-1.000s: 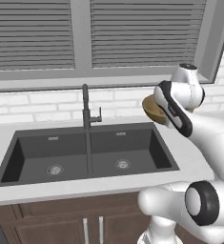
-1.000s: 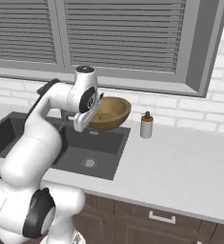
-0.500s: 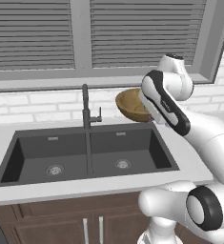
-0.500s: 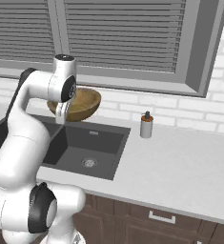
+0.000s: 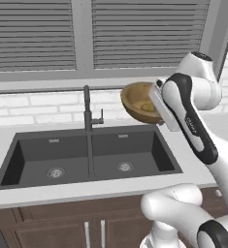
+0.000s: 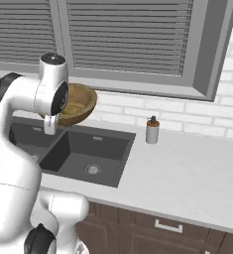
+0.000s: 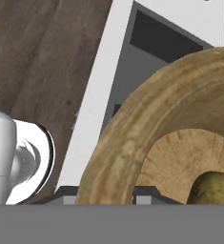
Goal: Pick the potato from the sink and place it in the bowl. Then pick the bowl and place it in the microwave. Then close the microwave door and press the start button.
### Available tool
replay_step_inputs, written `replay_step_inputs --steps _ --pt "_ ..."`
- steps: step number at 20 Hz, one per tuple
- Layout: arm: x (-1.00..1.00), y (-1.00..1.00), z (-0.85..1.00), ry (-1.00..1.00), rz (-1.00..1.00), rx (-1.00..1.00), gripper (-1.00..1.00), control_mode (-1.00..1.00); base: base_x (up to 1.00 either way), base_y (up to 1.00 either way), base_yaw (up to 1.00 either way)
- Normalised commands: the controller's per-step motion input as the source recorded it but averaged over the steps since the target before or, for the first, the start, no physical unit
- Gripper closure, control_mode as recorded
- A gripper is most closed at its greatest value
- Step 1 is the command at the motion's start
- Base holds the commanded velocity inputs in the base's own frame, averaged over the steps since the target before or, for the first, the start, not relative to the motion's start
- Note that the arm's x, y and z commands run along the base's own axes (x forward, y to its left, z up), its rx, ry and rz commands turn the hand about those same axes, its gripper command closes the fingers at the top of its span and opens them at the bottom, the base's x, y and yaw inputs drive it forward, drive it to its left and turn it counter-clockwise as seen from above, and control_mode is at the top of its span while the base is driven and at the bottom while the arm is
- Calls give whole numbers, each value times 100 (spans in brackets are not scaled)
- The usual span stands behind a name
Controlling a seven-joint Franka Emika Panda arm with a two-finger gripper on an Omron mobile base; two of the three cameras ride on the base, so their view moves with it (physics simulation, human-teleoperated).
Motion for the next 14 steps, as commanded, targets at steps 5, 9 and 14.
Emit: replay_step_inputs --steps 5,9,14 --pt "-55 0 26 -13 0 2 100 -100 0 0 0" --pt "-26 1 36 -10 0 0 100 -100 0 0 0" --pt "-5 0 18 -3 0 0 100 100 -13 0 0"
